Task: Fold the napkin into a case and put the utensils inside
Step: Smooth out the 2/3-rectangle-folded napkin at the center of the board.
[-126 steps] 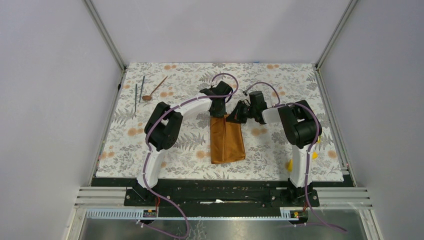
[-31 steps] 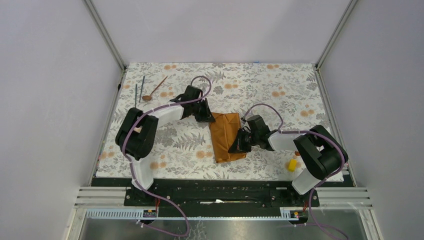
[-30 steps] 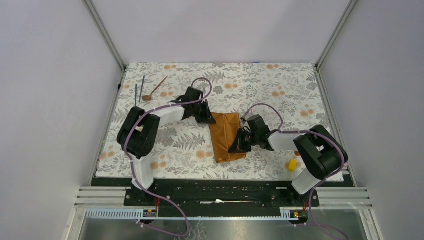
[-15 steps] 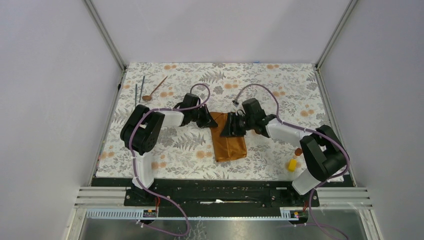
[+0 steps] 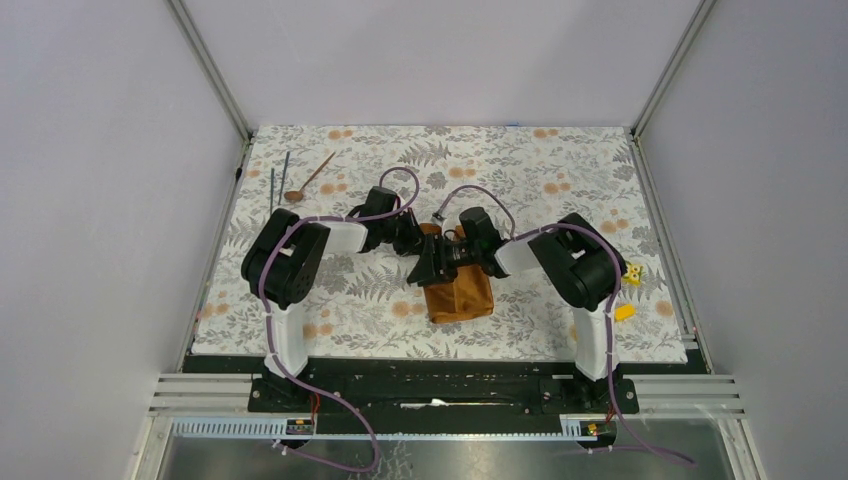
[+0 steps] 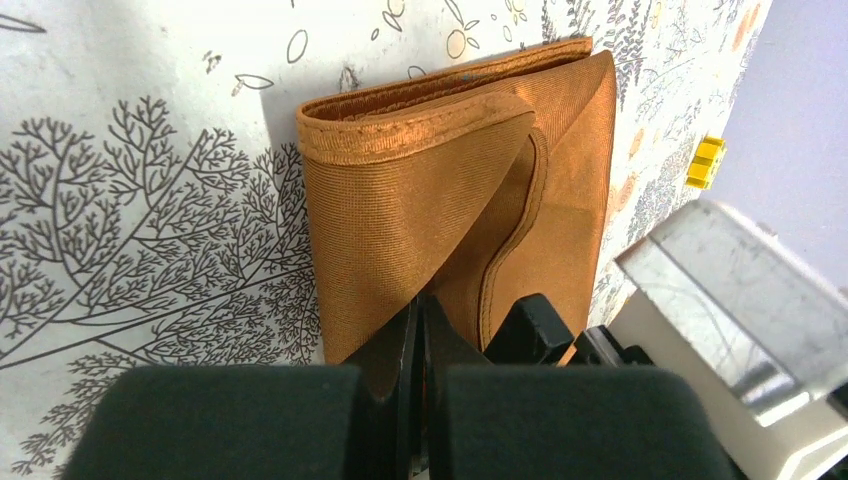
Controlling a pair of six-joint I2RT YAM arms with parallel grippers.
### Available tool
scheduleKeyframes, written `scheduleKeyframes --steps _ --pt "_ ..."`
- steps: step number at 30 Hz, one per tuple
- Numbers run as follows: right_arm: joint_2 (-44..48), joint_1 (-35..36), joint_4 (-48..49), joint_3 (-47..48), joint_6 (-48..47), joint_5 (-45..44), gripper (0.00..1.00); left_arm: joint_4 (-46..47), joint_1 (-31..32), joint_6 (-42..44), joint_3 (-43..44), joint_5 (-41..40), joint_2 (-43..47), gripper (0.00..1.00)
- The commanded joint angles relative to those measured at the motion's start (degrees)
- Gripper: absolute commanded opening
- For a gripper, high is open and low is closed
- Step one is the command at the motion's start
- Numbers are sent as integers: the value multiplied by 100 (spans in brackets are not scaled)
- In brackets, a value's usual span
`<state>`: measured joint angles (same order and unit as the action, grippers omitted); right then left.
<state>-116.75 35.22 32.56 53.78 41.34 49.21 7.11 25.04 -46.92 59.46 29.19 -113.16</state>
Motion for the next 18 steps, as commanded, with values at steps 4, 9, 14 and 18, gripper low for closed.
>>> scheduleKeyframes --steps 4,9,14,18 --pt "353 231 306 -900 -301 14 66 -667 -106 285 -35 -826 -554 0" --pt "835 293 339 -1721 -346 19 66 -702 -202 320 -54 -876 -611 0" --pt "1180 494 625 -2412 -185 158 66 -702 -228 382 32 -832 -686 0" --pt "1937 495 342 -2982 -97 251 66 -959 -227 522 172 -938 -640 0"
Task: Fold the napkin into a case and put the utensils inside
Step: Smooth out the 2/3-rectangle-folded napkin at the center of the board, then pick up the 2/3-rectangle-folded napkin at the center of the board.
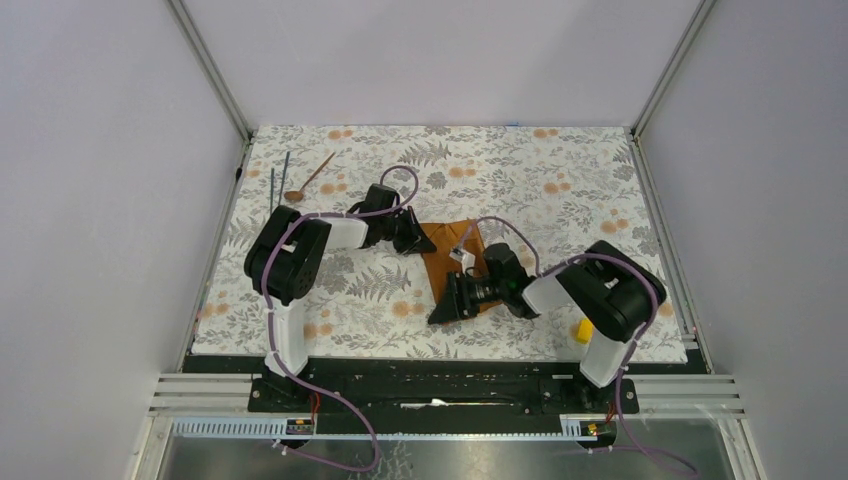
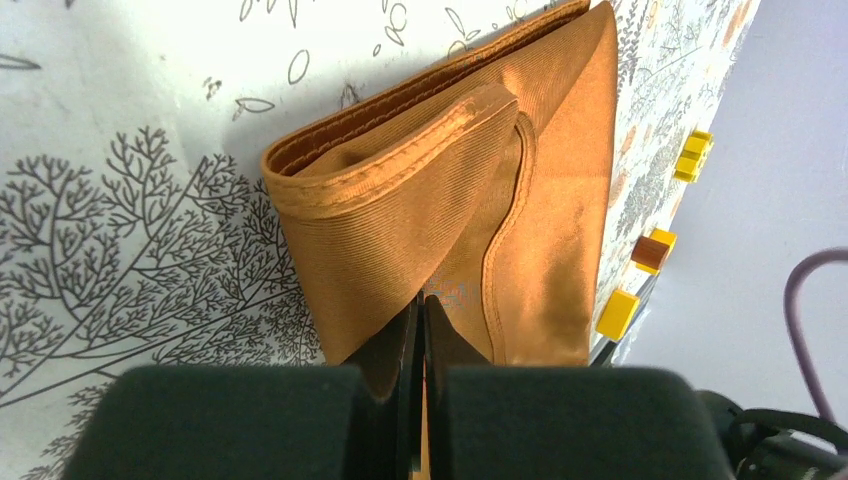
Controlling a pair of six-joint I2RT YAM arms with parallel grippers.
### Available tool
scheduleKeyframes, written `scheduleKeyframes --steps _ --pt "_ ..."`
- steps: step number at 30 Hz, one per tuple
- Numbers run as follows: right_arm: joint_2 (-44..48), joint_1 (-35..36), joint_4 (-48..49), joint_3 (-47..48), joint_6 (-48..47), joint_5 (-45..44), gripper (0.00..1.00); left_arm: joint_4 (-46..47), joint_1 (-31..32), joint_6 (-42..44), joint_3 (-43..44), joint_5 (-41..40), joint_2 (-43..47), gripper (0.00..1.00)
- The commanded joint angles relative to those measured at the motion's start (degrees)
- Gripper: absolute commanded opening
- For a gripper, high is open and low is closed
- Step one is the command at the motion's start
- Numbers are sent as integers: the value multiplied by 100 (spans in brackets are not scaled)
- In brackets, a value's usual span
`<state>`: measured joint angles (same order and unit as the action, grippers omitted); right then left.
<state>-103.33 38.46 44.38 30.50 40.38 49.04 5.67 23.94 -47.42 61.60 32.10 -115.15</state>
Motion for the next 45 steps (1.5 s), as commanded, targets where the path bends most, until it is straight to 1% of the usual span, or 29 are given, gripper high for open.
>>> scheduleKeyframes --steps 1,3,4,5,6,8,11,13,15,16,18,20,21,22,24,25,26,28,29,30,31,32,33,34,35,36,38,42,45 --pt "936 165 -1303 -674 -144 219 66 -899 -111 627 -5 -1258 -412 0" --pt "1742 140 -2562 -501 -611 -153 68 -1097 -97 739 151 -1215 -315 0" --pt "2153 59 -3258 -330 -878 -477 68 -1168 -69 775 229 -1200 -243 0" --pt "2493 -95 -3738 -137 -1071 -753 69 -1318 -33 804 335 -1179 -173 1" --pt "2792 -367 -4129 36 -1180 -974 72 -1451 8 826 437 -1128 -93 6" --pt "3048 -1160 -4654 304 -1203 -1305 73 -1648 79 828 674 -906 95 20" --pt "2879 -2011 -4891 655 -1378 -1826 78 -1936 157 859 1052 -546 367 43" --pt "2293 -2278 -4729 894 -1460 -1766 80 -2140 172 890 1302 -322 491 51" --pt "1608 -2478 -4546 1165 -1505 -1431 80 -2460 172 995 1574 -191 594 55" --pt "1365 -2506 -4218 1184 -1432 -1350 80 -2623 179 1075 1685 -159 650 56" --pt "1043 -2510 -3827 1157 -1291 -1194 76 -2905 208 1227 1800 -184 809 58" --pt "849 -2510 -3474 986 -1107 -1041 69 -3173 293 1369 1799 -282 1020 62" --pt "783 -2503 -3372 908 -1066 -1022 64 -3310 377 1423 1758 -411 1121 67" --pt "750 -2478 -3297 826 -1053 -1008 60 -3397 478 1470 1676 -564 1243 69" --pt "759 -2362 -2966 586 -793 -903 49 -3472 784 1429 1455 -919 1458 70" --pt "776 -2251 -2697 479 -594 -758 46 -3475 964 1382 1330 -1232 1554 70" --pt "797 -2103 -2422 383 -332 -630 44 -3509 1174 1319 1231 -1516 1617 69" --pt "922 -1889 -1800 151 271 -386 44 -3576 1580 1104 1078 -2053 1686 70" --pt "1043 -1875 -1542 16 562 -309 44 -3625 1774 990 1031 -2341 1703 72" --pt "1242 -1925 -1580 -76 660 -453 45 -3711 2014 870 1028 -2668 1700 77" --pt "1501 -2065 -2037 -94 542 -767 50 -3817 2276 761 1066 -2971 1679 78" --pt "1741 -2230 -2816 -26 291 -1278 56 -3923 2487 652 1134 -3246 1643 78" --pt "2009 -2392 -3587 97 -44 -1940 67 -4023 2710 563 1226 -3521 1595 78" --pt "2241 -2529 -4362 242 -334 -2822 87 -4158 2896 497 1368 -3779 1501 78" --pt "2430 -2599 -4949 368 -570 -3353 97 -4317 3086 455 1532 -4007 1420 78" --pt "2585 -2703 -5315 480 -801 -3644 99 -4503 3264 419 1738 -4246 1260 78" --pt "2780 -3042 -5736 584 -1011 -3723 100 -4922 3578 344 2155 -4638 913 78" --pt "2845 -3684 -5952 630 -1040 -3332 100 -5650 4034 278 3129 -5046 84 78" --pt "2747 -3798 -6040 684 -1026 -3376 100 -6222 4179 242 3746 -5375 -479 75"
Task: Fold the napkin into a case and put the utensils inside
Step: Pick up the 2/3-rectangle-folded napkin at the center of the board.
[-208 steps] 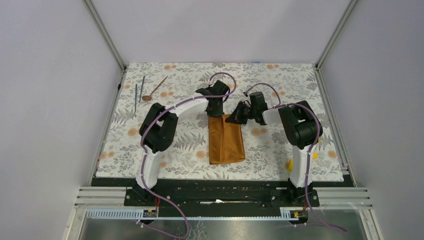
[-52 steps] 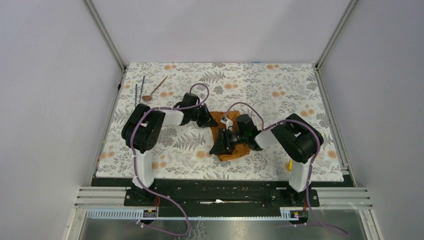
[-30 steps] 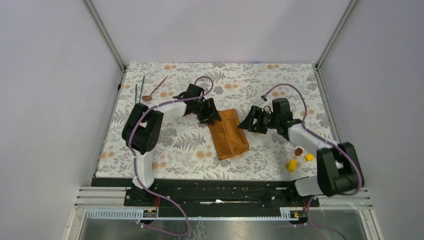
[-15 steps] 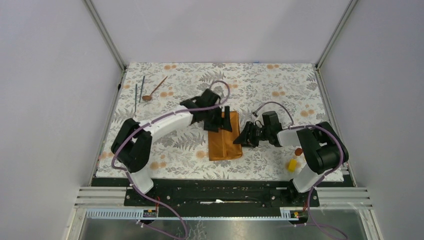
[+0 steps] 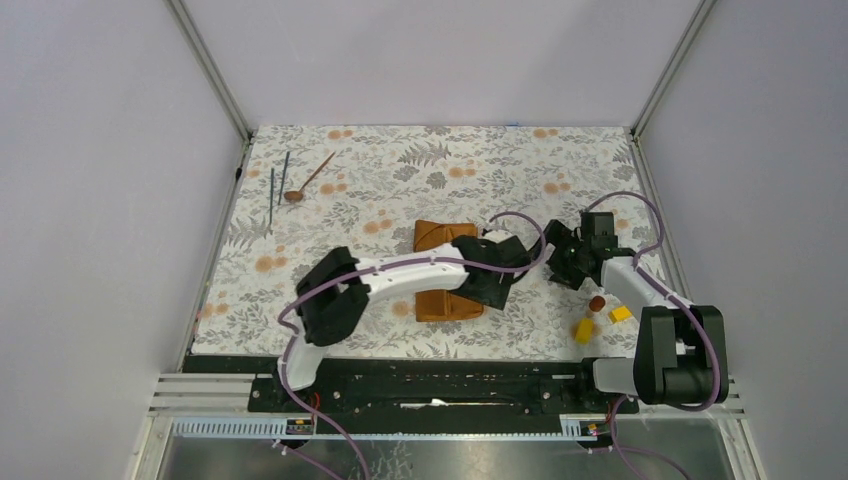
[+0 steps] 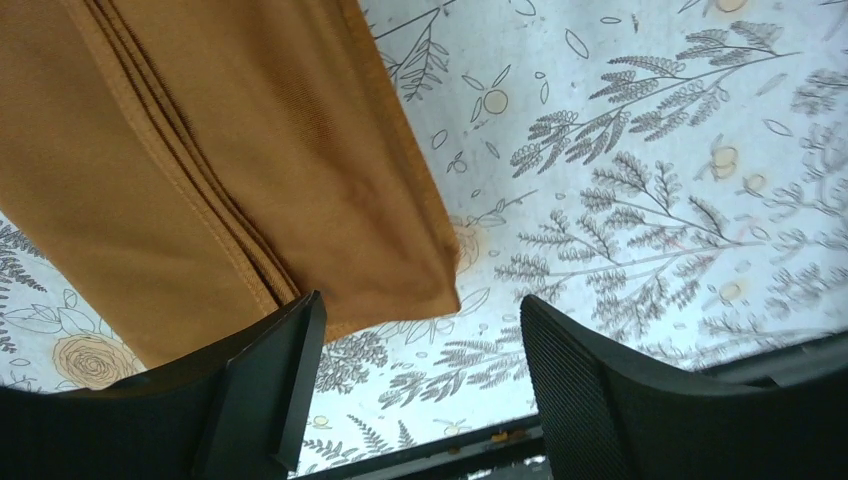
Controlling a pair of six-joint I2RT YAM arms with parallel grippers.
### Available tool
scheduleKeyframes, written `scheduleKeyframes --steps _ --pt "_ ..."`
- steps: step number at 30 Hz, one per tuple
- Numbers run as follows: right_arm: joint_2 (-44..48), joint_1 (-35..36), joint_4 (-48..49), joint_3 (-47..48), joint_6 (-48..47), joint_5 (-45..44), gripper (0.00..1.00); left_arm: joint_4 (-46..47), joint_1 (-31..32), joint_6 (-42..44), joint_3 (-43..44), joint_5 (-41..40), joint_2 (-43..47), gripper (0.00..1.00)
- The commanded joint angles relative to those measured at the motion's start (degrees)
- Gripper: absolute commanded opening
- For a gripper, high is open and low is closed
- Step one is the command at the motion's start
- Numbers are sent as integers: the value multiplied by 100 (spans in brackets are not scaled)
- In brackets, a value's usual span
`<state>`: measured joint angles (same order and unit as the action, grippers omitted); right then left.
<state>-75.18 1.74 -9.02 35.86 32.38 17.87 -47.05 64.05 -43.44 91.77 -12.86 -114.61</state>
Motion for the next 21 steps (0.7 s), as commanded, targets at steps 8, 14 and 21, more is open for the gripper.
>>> scheduleKeyframes --steps 8,14,21 --pt "-91 -134 -513 47 -241 -136 100 -1253 204 -173 1393 -853 -1187 58" --pt "-198 -134 -483 68 -296 1 100 -1243 226 -177 1384 -615 -1419 55" --pt "-269 -138 -402 44 -301 142 100 -1215 231 -192 1327 -550 -1286 67"
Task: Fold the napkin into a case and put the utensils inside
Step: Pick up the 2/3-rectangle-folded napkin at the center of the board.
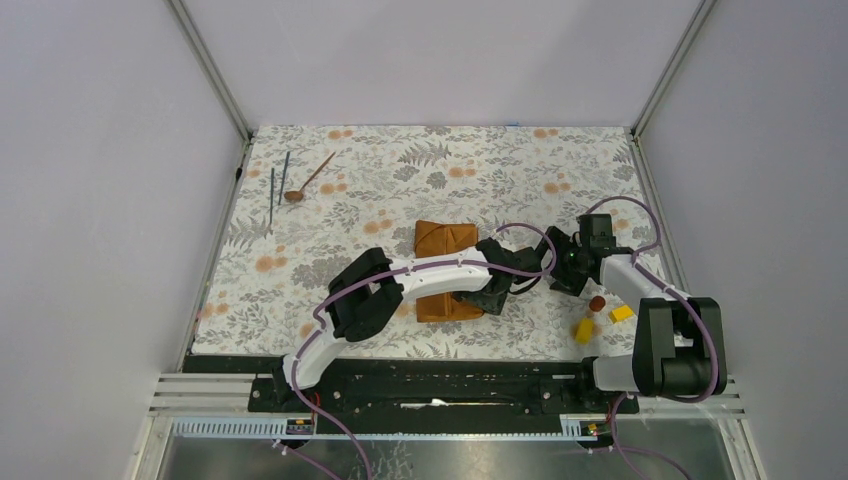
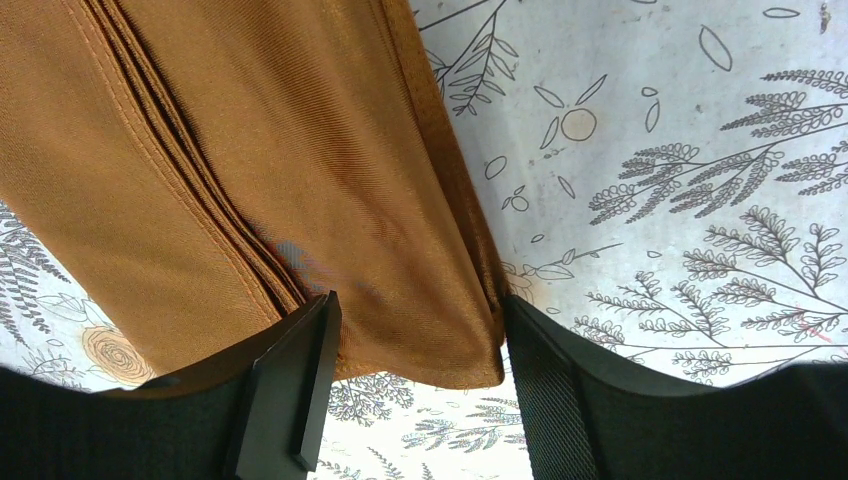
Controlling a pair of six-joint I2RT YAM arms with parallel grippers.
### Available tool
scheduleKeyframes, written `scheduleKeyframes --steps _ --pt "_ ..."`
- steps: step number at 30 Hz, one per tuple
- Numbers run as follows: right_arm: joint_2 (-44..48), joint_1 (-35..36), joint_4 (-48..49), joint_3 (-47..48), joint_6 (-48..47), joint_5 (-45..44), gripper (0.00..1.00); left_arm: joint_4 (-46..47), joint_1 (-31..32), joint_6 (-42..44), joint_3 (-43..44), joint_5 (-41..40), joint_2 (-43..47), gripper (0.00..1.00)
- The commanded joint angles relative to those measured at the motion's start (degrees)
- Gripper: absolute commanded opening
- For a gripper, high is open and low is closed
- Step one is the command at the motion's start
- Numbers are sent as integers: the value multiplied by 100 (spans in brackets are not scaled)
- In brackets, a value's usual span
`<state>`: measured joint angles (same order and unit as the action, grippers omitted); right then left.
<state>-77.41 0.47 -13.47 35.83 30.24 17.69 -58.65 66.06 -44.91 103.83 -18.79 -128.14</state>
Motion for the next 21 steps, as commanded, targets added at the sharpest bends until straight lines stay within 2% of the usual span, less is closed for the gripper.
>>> scheduleKeyframes --steps 1,4,10,12,14,17,21 --pt "-46 -6 57 45 -83 157 100 -57 29 -45 146 54 112 67" --pt "-55 -7 71 23 -88 163 100 -59 29 -62 234 86 243 67" --pt "-162 -7 102 -15 -87 212 100 -41 29 -147 280 66 346 57" --pt "-177 -7 116 -19 -86 218 100 6 30 -147 271 38 371 57" --pt "-187 -11 131 -28 -87 234 100 23 29 -177 287 54 380 57" --pt "-208 -7 150 -40 -88 244 100 84 38 -229 231 2 448 65" --pt "-255 -13 154 -48 -108 260 100 120 38 -294 172 -132 628 66"
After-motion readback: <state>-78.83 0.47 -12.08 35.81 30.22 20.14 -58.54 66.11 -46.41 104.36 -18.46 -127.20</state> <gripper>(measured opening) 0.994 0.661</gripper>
